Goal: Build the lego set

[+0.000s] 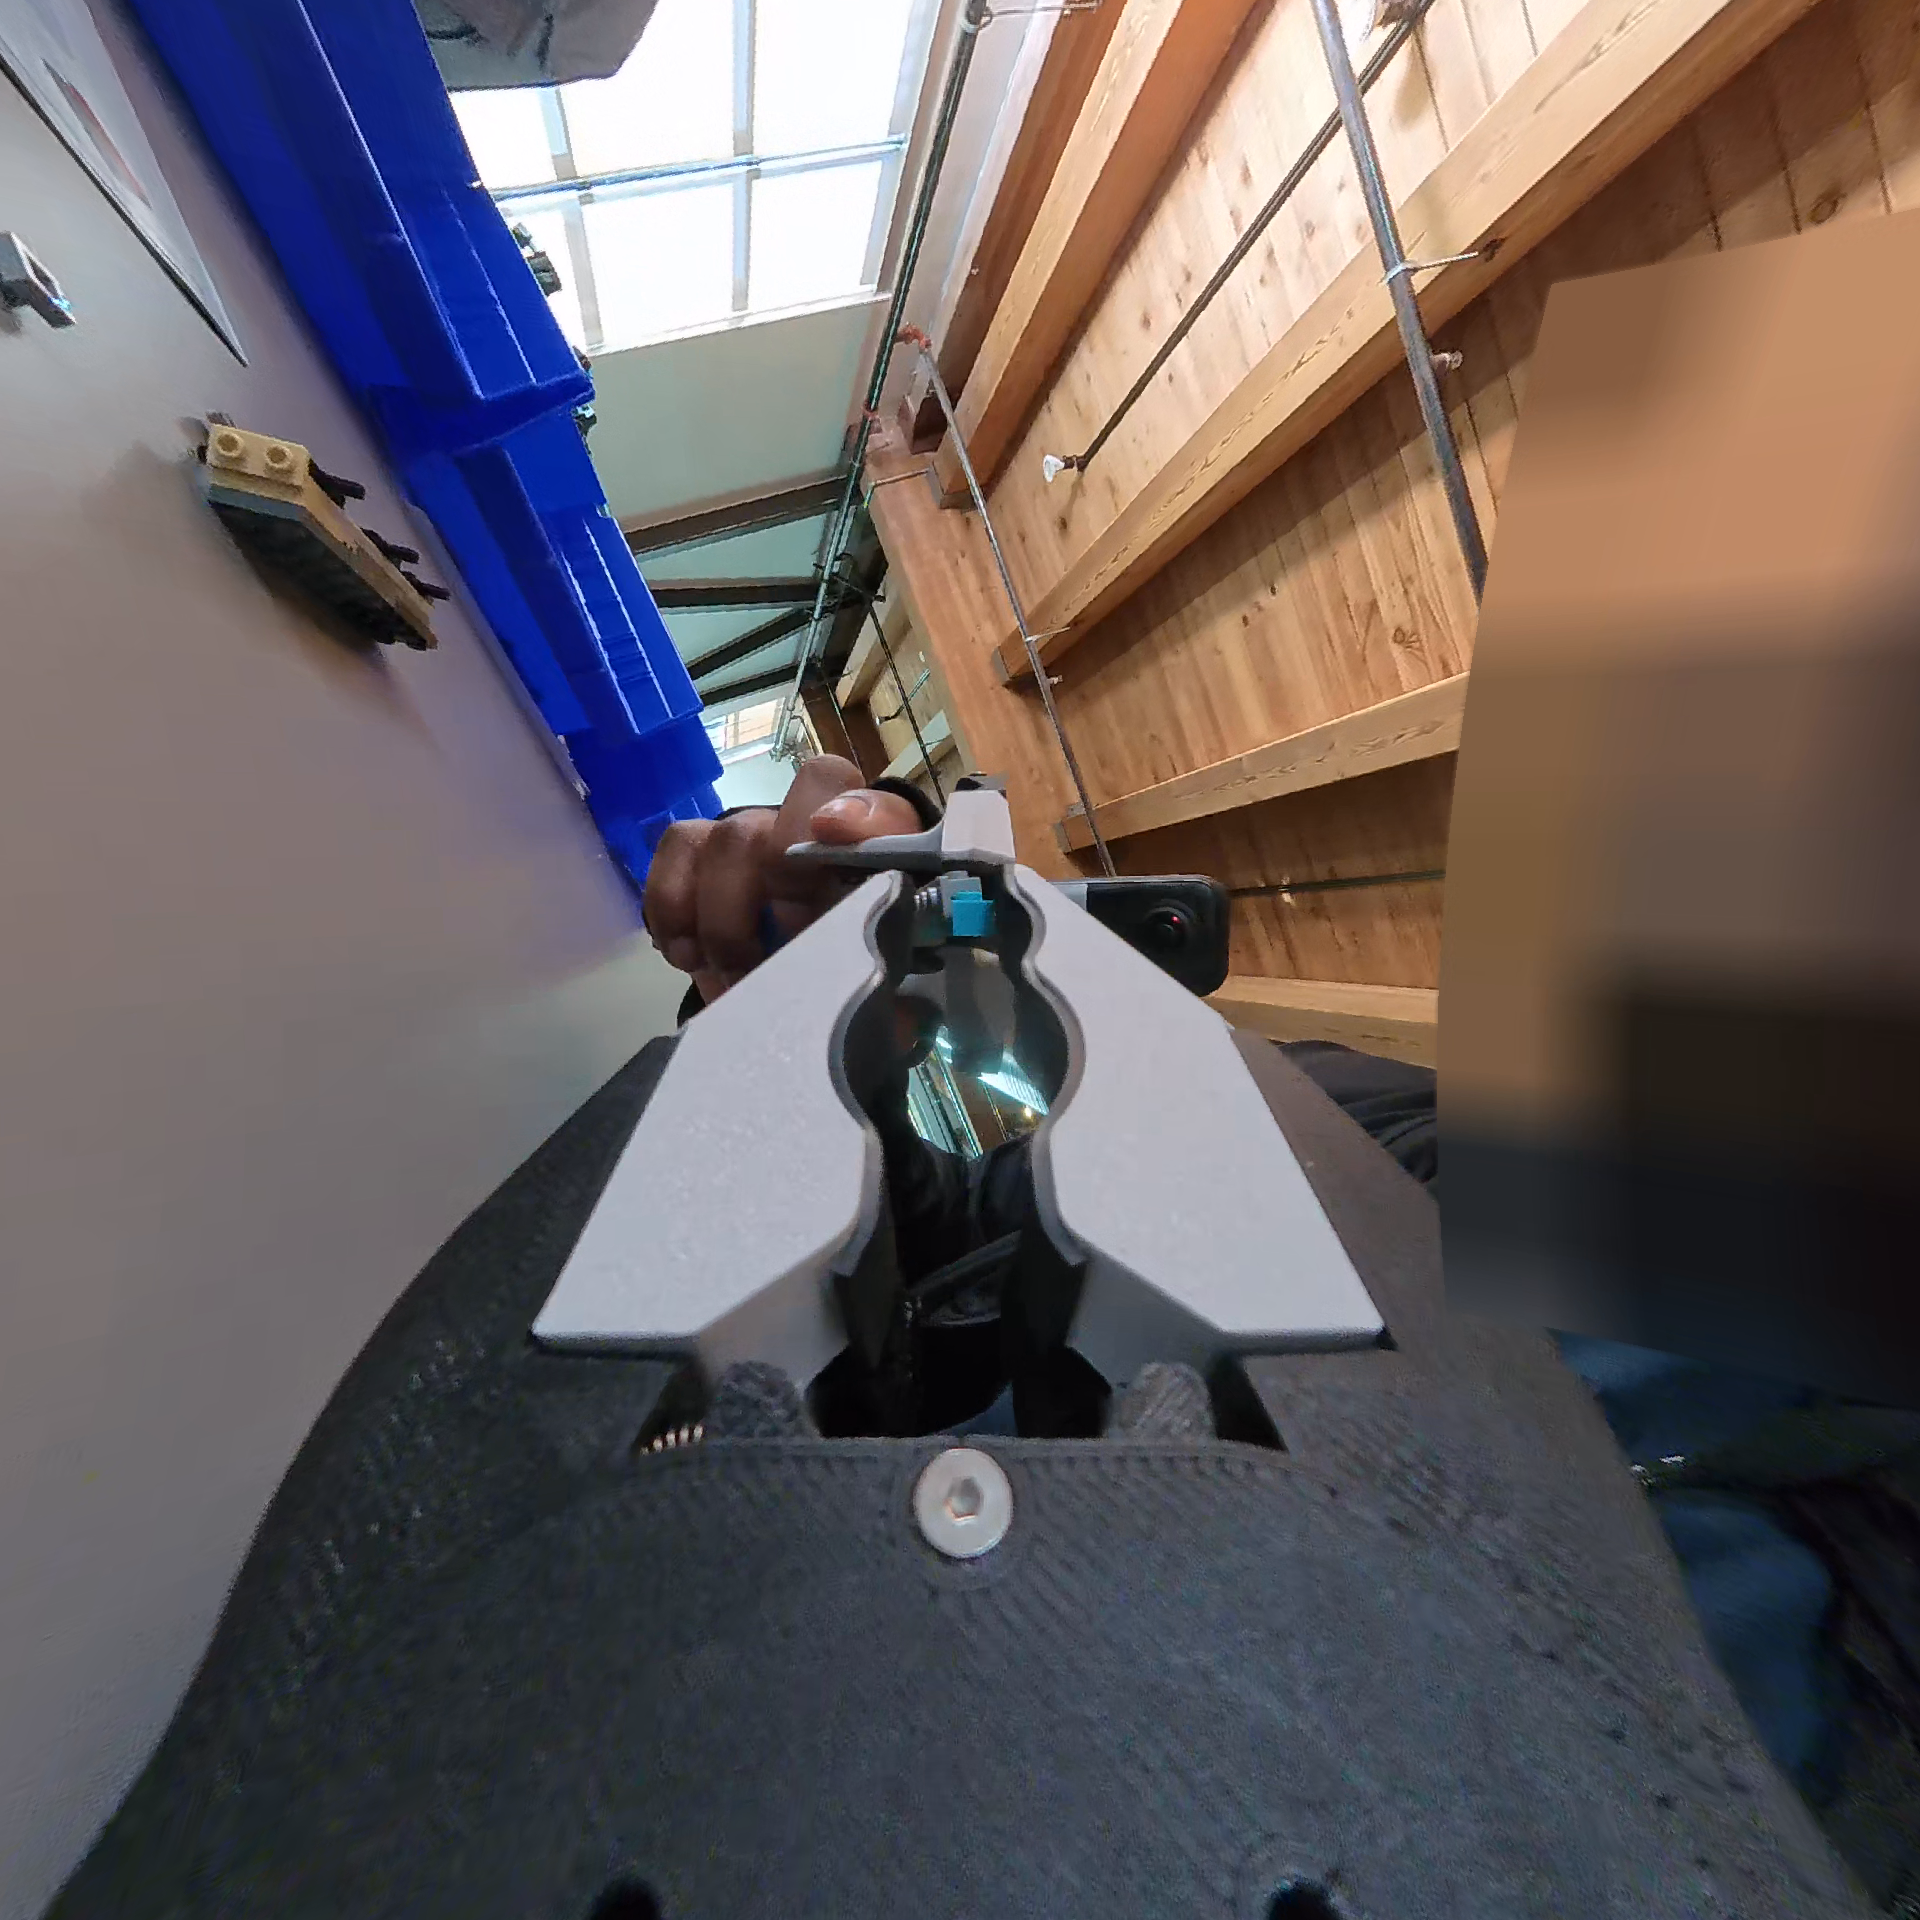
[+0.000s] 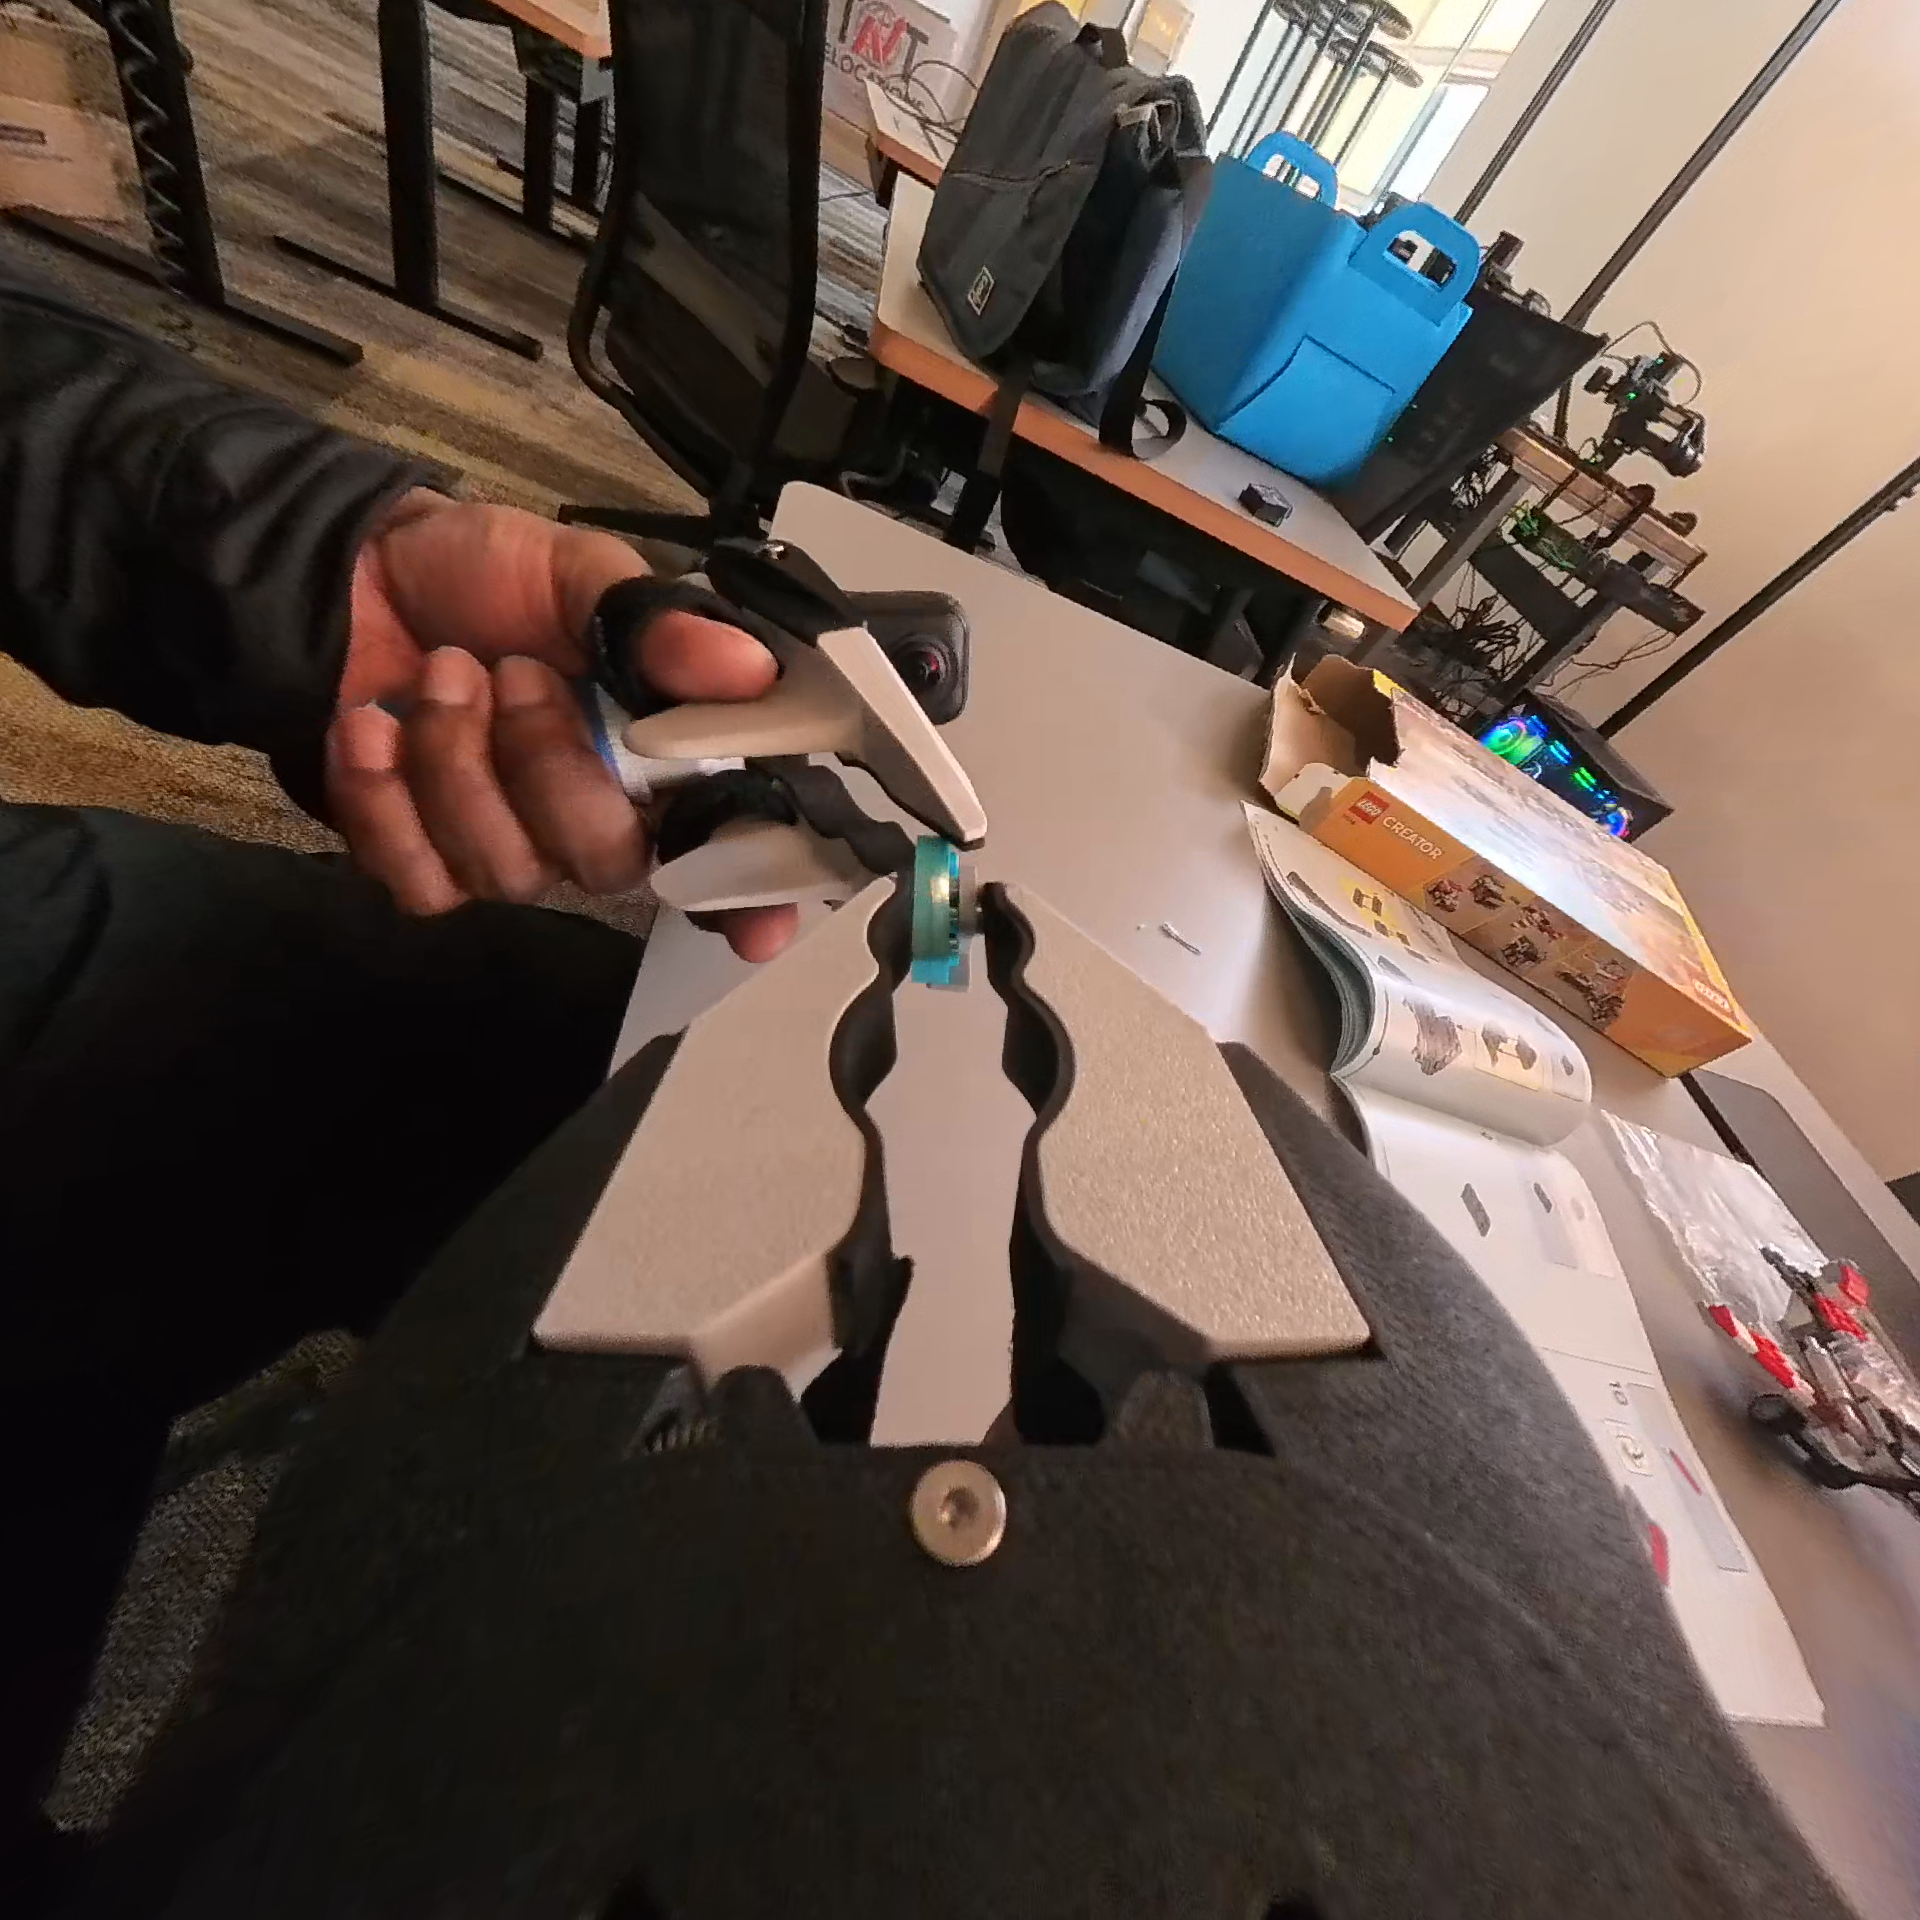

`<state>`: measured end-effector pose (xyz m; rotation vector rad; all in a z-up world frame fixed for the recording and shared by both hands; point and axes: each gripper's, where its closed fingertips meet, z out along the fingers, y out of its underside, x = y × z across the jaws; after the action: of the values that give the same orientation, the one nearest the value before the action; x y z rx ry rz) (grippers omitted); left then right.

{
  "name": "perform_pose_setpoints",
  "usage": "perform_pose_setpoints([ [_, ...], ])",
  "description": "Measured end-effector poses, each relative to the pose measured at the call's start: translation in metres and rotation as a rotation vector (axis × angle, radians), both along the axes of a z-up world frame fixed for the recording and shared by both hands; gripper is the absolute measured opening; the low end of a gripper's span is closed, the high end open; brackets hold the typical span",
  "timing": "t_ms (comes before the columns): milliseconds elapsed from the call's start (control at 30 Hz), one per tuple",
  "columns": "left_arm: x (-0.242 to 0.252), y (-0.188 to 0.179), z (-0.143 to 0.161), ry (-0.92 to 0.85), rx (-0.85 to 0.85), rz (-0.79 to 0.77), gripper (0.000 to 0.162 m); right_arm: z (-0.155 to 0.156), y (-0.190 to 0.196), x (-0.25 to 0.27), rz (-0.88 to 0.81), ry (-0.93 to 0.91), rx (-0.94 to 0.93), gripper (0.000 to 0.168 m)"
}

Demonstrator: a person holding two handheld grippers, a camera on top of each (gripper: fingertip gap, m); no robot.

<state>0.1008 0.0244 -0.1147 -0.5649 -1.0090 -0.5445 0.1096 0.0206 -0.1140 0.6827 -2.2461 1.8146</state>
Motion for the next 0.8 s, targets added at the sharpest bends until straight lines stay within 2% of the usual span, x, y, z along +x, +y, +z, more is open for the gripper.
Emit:
perform_pose_setpoints([
  [500,0.0032,0.0048,-0.0001,-0.002,-0.007,-0.031,0.019,0.0020,0.0030,0.0003,-0.023,-0.087,-0.003,0.014],
  [800,0.0040,0.0103,-0.0025,-0.009,-0.021,-0.046,0.018,0.0024,0.0038,-0.0060,-0.085,-0.064,-0.013,0.014],
])
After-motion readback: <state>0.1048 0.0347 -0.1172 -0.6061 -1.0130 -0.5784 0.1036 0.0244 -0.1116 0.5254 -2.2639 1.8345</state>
